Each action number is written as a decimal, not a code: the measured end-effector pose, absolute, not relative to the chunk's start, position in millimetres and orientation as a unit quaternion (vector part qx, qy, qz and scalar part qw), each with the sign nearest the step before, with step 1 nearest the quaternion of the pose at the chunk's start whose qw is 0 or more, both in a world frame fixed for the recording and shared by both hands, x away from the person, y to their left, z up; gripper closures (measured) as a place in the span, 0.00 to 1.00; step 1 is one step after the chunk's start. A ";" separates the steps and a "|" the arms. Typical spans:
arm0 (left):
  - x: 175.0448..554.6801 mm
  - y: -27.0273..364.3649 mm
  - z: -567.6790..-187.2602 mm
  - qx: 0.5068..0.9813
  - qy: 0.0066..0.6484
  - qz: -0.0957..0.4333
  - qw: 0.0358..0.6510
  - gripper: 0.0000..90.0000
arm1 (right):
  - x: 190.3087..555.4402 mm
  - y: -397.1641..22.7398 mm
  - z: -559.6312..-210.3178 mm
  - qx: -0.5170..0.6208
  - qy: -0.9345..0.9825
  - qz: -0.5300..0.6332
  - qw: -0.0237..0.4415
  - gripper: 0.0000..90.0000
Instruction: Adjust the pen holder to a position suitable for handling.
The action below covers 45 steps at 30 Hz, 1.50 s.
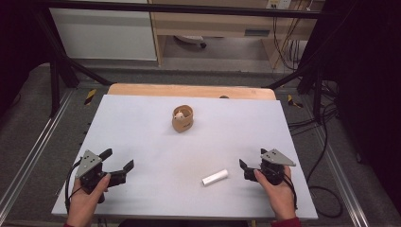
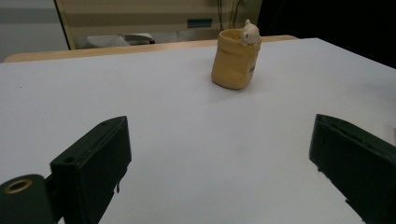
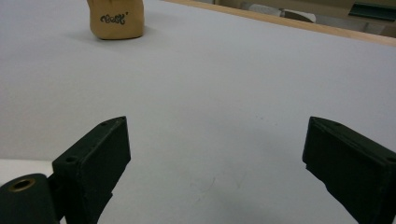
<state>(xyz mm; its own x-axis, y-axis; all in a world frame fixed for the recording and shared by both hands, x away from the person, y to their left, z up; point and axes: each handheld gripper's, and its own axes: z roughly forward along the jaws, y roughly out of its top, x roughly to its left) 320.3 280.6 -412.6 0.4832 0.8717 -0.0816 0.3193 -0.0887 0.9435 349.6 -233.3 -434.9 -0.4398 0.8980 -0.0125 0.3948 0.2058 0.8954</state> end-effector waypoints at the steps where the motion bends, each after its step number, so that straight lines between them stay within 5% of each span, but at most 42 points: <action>1: 320.5 280.4 -412.8 0.688 0.433 0.266 0.518 0.06 | 350.0 -232.8 -435.1 0.448 0.723 0.445 0.282 0.09; 20: 321.4 277.1 -412.8 0.694 0.431 0.263 0.514 0.06 | 350.2 -209.7 -444.0 0.442 0.778 0.384 0.228 0.10; 36: 322.0 273.9 -413.7 0.703 0.424 0.261 0.507 0.06 | 349.3 -208.2 -436.7 0.414 0.783 0.385 0.260 0.85; 45: 322.8 271.8 -414.3 0.706 0.422 0.264 0.503 0.06 | 360.0 -208.5 -441.5 0.430 0.786 0.379 0.230 1.00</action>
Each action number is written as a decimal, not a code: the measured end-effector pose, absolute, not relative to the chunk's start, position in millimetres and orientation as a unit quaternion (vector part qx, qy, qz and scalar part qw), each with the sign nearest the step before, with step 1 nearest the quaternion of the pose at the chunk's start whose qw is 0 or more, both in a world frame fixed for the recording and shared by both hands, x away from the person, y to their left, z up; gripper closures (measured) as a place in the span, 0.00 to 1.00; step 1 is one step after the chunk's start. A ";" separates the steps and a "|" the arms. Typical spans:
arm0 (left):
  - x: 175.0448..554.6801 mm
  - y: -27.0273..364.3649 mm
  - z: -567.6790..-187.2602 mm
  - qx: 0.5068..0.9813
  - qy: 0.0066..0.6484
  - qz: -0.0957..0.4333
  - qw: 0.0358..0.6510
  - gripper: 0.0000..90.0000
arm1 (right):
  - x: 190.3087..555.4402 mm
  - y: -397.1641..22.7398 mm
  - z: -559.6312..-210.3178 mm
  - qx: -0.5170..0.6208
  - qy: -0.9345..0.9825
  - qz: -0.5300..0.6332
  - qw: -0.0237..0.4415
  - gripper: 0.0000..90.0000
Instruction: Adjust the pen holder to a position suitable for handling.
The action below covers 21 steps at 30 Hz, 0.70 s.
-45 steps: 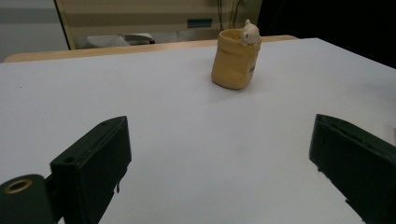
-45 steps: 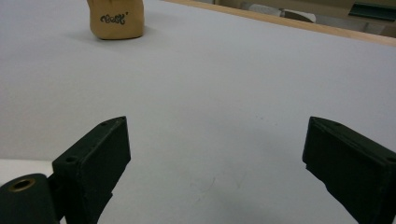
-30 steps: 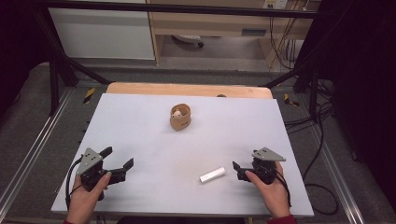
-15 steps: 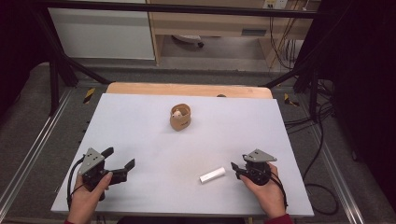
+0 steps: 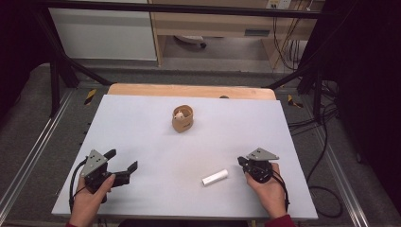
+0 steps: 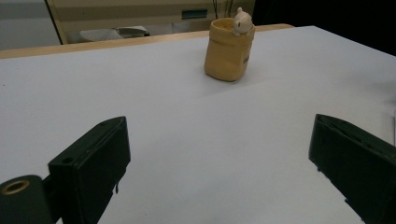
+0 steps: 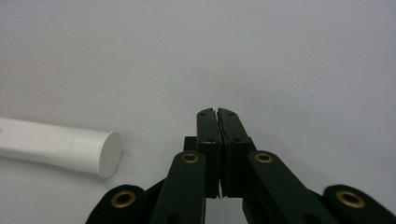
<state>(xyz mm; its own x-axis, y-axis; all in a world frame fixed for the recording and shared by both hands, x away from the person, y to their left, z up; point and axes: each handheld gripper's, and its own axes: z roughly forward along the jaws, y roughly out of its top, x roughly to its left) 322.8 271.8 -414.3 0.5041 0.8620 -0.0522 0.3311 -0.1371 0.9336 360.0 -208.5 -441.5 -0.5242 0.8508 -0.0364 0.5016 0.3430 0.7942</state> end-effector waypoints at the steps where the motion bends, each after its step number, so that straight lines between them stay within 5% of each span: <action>1: 322.7 271.5 -414.4 0.707 0.421 0.264 0.502 0.06 | 360.7 -209.1 -441.4 0.435 0.785 0.380 0.224 1.00; 11: 322.8 270.0 -414.4 0.708 0.417 0.261 0.506 0.06 | 362.7 -207.7 -443.0 0.453 0.785 0.386 0.174 1.00; 21: 322.5 270.7 -414.5 0.710 0.418 0.263 0.501 0.06 | 355.4 -197.3 -440.3 0.443 0.786 0.396 0.171 1.00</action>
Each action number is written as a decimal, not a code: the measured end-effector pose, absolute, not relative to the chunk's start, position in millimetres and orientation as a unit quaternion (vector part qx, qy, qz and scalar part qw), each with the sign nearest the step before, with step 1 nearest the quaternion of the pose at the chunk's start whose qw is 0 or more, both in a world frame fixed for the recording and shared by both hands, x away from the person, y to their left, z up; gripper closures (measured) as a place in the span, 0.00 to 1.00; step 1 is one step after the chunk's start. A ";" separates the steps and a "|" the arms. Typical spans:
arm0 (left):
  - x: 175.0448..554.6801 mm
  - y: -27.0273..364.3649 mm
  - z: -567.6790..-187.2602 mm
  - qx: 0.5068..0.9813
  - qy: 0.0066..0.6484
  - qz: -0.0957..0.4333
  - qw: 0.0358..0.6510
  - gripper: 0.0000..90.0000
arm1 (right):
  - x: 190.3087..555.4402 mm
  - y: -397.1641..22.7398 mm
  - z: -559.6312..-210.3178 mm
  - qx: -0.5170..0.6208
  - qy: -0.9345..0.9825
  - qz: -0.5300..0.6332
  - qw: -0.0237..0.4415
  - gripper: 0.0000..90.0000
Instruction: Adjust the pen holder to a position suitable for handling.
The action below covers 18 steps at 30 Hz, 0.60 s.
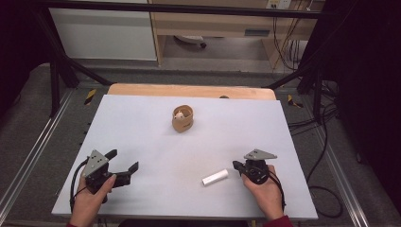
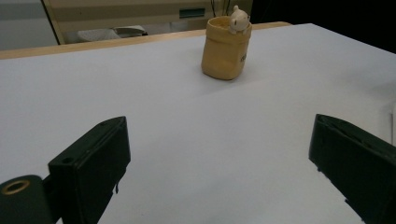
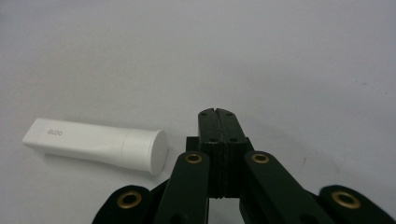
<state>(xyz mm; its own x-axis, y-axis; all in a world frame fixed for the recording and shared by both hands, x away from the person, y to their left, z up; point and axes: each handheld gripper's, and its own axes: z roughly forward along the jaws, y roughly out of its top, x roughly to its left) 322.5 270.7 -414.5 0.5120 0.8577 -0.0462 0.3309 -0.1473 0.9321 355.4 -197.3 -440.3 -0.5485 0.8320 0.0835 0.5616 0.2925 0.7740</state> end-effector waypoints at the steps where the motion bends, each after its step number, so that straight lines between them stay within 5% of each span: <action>1: 322.7 270.3 -414.8 0.711 0.418 0.260 0.502 0.06 | 355.3 -197.1 -440.3 0.442 0.787 0.396 0.170 1.00; 18: 323.0 267.9 -416.0 0.717 0.415 0.257 0.498 0.06 | 355.9 -191.2 -446.6 0.446 0.797 0.379 0.150 1.00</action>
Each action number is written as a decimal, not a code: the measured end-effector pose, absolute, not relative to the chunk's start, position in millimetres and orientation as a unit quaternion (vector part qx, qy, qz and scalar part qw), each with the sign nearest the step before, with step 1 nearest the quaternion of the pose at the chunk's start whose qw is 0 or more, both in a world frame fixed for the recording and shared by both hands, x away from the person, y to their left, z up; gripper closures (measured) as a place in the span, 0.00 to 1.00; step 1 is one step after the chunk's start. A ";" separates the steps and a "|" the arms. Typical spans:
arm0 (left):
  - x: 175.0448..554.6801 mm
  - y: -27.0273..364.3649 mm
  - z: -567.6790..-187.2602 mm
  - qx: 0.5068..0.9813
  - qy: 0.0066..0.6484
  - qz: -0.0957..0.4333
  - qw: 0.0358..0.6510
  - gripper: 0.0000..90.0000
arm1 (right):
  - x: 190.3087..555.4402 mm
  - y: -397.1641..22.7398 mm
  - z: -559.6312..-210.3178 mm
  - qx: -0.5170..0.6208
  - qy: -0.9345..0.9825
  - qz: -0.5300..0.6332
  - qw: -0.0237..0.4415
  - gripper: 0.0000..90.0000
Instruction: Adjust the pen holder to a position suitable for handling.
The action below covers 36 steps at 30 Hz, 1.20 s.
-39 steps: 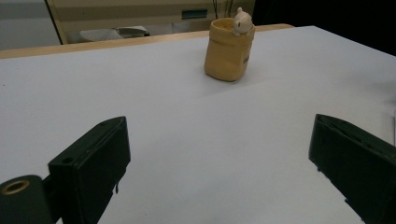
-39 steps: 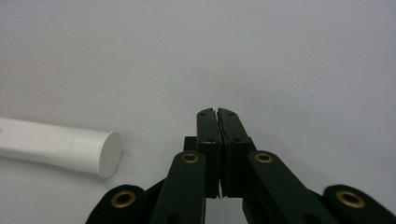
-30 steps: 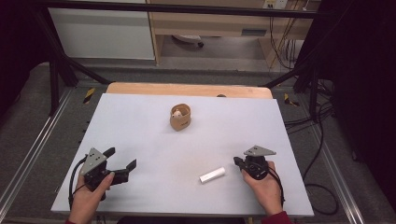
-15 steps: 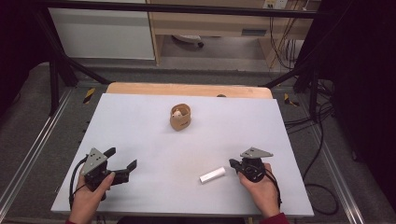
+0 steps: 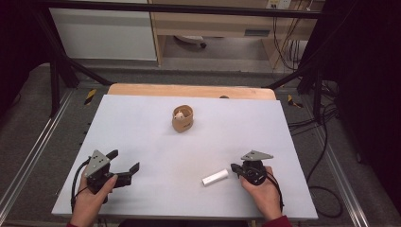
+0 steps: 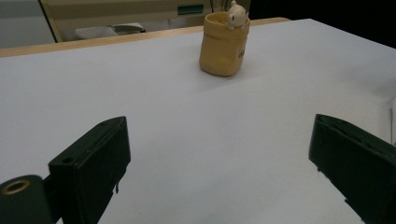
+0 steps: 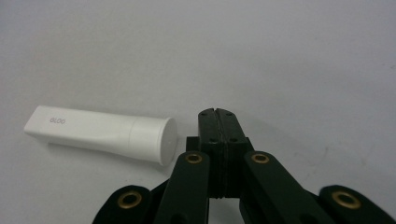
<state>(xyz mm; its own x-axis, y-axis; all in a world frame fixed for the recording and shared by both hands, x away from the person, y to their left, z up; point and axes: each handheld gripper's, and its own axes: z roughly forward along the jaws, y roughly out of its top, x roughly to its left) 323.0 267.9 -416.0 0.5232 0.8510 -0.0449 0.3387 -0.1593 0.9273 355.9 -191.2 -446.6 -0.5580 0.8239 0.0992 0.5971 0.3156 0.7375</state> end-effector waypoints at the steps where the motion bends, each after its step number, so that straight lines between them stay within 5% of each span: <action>1: 322.9 267.8 -416.0 0.717 0.415 0.257 0.498 0.06 | 355.2 -190.0 -446.4 0.447 0.798 0.377 0.147 1.00; 23: 323.1 265.3 -417.5 0.723 0.410 0.253 0.495 0.06 | 346.2 -170.6 -447.5 0.428 0.812 0.375 0.131 1.00; 36: 323.4 263.9 -418.4 0.726 0.410 0.252 0.491 0.06 | 330.6 -125.0 -446.9 0.398 0.829 0.376 0.114 1.00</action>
